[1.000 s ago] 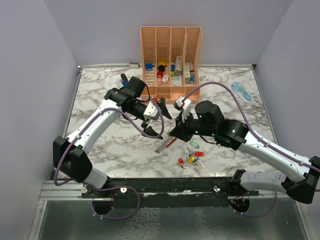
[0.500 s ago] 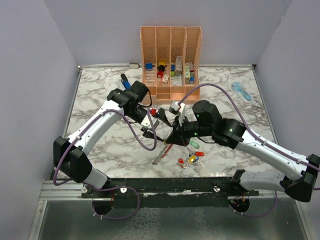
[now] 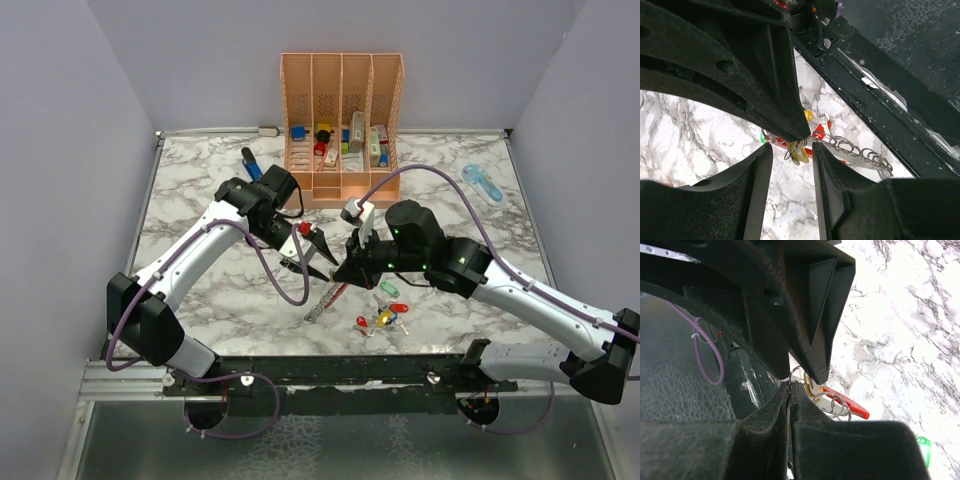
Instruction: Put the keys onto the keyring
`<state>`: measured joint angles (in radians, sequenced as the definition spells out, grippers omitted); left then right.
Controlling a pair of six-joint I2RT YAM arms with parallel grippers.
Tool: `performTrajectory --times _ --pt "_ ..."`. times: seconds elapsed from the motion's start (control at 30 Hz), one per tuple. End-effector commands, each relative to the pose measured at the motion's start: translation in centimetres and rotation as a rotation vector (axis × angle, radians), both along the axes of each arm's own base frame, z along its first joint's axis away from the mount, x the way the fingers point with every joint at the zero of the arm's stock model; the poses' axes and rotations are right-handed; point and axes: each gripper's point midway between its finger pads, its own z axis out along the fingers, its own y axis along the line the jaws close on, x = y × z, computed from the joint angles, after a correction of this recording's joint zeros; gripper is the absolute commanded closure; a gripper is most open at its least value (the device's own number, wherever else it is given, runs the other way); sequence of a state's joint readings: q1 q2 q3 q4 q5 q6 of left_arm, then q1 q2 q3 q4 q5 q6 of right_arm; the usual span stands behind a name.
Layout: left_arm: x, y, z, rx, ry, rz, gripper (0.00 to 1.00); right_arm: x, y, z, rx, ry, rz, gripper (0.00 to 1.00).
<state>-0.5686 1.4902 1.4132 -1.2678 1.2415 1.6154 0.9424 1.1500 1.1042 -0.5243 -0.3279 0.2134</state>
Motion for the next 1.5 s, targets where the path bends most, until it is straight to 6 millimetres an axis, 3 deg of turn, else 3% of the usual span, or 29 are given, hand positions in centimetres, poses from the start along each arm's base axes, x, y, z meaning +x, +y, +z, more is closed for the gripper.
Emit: performTrajectory --times 0.0,0.27,0.57,1.27,1.47 --pt "-1.0 -0.3 1.2 -0.051 0.007 -0.029 0.61 1.0 0.5 2.6 0.069 -0.037 -0.048 0.99" --pt "-1.1 -0.6 0.7 -0.045 0.028 -0.031 0.76 1.0 0.7 2.8 0.09 -0.02 -0.067 0.99" --pt "-1.0 -0.7 0.4 -0.028 0.04 -0.018 0.84 1.4 -0.3 3.2 0.087 -0.03 -0.122 0.99" --pt "-0.8 -0.7 0.0 -0.006 0.059 0.0 0.84 2.4 -1.6 4.5 0.126 -0.052 -0.235 0.99" --pt "-0.7 -0.9 0.5 -0.013 0.073 0.004 0.84 3.1 -1.4 3.9 0.135 -0.034 -0.282 0.99"
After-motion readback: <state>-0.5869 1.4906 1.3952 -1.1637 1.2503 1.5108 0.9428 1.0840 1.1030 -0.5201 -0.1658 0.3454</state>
